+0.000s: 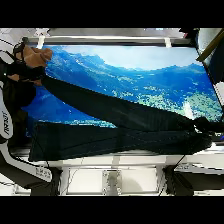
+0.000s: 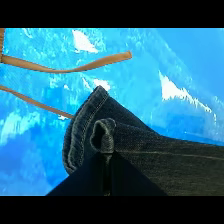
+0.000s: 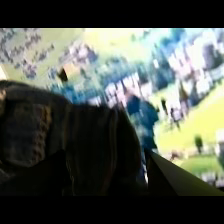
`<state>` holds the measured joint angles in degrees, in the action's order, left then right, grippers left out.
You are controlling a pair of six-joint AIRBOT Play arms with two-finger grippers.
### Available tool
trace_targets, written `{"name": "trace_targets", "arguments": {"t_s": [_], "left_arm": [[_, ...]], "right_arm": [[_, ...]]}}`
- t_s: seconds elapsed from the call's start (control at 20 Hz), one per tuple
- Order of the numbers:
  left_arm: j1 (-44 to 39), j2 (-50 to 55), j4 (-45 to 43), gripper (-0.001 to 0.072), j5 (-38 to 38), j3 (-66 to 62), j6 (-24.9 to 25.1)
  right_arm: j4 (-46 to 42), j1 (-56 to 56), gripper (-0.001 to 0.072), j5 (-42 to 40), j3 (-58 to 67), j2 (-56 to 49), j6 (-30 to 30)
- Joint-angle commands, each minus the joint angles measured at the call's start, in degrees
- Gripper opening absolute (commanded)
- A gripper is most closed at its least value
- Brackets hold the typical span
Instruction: Fold the clothes and pants, and hang the long-sleeved shirts on hangers.
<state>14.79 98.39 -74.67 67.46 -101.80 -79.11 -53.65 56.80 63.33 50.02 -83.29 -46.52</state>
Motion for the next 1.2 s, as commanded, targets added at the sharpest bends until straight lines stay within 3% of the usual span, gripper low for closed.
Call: {"name": "trace_targets", "arguments": {"t_s": [0.0,0.55,0.75,0.85,1.0,1.05,1.15], "left_arm": [[0.0,-0.1,-2.4,0.0015,0.7,0.0,-0.4],[0.0,0.0,-2.9,0.0015,0.7,0.0,-0.4],[0.0,0.0,-2.9,0.0015,0.8,0.0,-0.4],[0.0,-0.1,-2.9,0.0015,0.8,0.0,-0.4],[0.0,-0.7,-2.9,0.0015,1.6,0.0,-0.4],[0.0,-1.4,-3.0,0.0015,1.6,0.0,-0.4],[0.1,-3.4,-4.0,0.0015,1.6,0.0,-0.4]], "right_arm": [[0.5,-1.5,0.0534,-0.5,3.3,-1.5,0.3],[-0.7,-1.8,0.0525,-0.3,4.2,-3.9,-0.3],[0.9,-5.1,0.0523,0.5,3.5,-6.0,2.9],[2.8,-6.4,0.041,1.3,3.7,-5.9,4.4],[3.1,-6.8,0.0113,8.0,6.0,-5.9,4.4],[3.1,-6.6,0.006,11.4,7.4,-5.6,4.4],[3.0,-6.4,0.0036,16.6,10.8,-4.3,4.2]]}}
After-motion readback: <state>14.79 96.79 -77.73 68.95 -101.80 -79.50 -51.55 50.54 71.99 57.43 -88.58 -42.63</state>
